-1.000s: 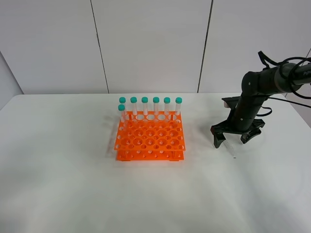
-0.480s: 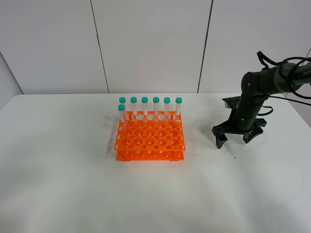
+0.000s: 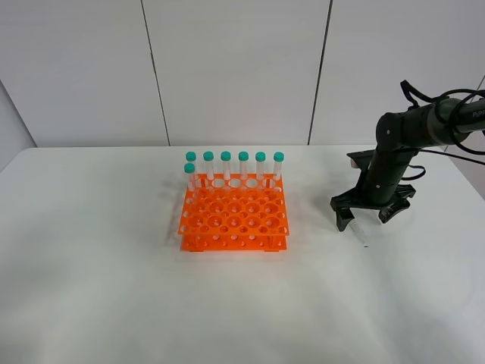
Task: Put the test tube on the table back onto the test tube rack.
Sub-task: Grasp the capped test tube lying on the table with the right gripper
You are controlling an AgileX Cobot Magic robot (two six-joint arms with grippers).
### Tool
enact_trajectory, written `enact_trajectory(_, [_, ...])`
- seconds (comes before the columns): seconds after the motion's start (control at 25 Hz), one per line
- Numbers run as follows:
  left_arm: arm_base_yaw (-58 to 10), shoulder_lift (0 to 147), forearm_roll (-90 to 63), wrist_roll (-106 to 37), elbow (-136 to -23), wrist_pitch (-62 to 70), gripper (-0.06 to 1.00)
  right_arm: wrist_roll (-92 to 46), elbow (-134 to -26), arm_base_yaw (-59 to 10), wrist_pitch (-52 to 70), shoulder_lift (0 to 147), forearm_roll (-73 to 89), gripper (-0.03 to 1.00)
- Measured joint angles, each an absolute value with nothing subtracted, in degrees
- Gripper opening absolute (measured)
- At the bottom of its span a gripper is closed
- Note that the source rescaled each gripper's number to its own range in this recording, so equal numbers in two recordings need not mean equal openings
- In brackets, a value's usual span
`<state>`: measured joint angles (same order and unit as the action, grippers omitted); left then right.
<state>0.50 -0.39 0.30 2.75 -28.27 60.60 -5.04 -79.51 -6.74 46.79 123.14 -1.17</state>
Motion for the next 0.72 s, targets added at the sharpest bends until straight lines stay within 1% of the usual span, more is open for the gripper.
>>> enact_trajectory(0.56, [0.5, -0.4, 0.3, 2.7, -28.3, 60.6, 0.85, -5.1, -79.6, -6.7, 47.2, 124.8, -0.8, 0.97])
enact_trajectory(0.6, [0.5, -0.4, 0.3, 2.7, -28.3, 60.6, 0.85, -5.1, -79.6, -6.7, 47.2, 124.8, -0.8, 0.93])
enact_trajectory(0.64, [0.5, -0.4, 0.3, 2.7, -28.3, 60.6, 0.85, -5.1, -79.6, -6.7, 47.0, 124.8, -0.8, 0.86])
enact_trajectory(0.68, [0.5, -0.4, 0.3, 2.7, -28.3, 60.6, 0.85, -5.1, -79.6, -6.7, 47.0, 124.8, -0.8, 0.78])
enact_trajectory(0.72, [0.5, -0.4, 0.3, 2.7, -28.3, 60.6, 0.85, -5.1, -79.6, -6.7, 46.9, 124.8, -0.8, 0.66])
